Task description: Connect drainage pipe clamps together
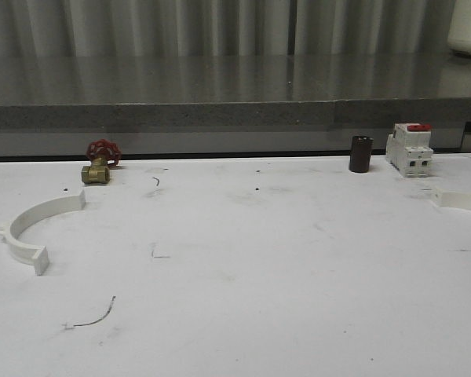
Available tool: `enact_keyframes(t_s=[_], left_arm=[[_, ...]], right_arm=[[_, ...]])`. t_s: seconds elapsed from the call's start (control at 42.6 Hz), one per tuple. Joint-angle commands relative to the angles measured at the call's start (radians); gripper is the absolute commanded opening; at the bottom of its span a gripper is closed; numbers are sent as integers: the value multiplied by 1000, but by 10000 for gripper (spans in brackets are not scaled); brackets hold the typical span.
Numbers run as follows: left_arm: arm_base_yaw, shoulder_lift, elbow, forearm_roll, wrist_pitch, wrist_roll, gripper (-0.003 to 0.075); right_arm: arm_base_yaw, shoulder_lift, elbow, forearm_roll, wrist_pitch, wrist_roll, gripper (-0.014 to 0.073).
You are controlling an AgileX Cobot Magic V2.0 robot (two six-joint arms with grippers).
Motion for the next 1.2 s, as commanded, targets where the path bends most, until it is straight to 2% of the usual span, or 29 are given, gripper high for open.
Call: enact_keyframes(t_s=[0.0,0.611,0.799,0.869,0.963,1.057,1.174], left_arm=[[-7,-10,24,-2,-89,-12,-20],[-7,-10,24,-2,-89,-12,-20],[-7,-10,14,-2,-137,-12,-21],[-7,-10,-21,-2,-172,-12,-20],[-7,-7,-129,-6,-137,-12,-20],[-7,14,-274,-13,-51,-12,-20],[-7,94,-459,-18,118,-12,-20]], right_arm=[[-1,-16,-5,0,-84,-1,-119],[-1,-16,-5,0,-84,-1,-119],[-1,-16,-18,8,-105,-1,-119],[-1,-16,-56,29,-87,-1,-119],[-1,-14,-155,37,-9,-1,-119],[-1,8,-271,36,86,-1,-119],[-1,92,-431,33,190,-1,-119]])
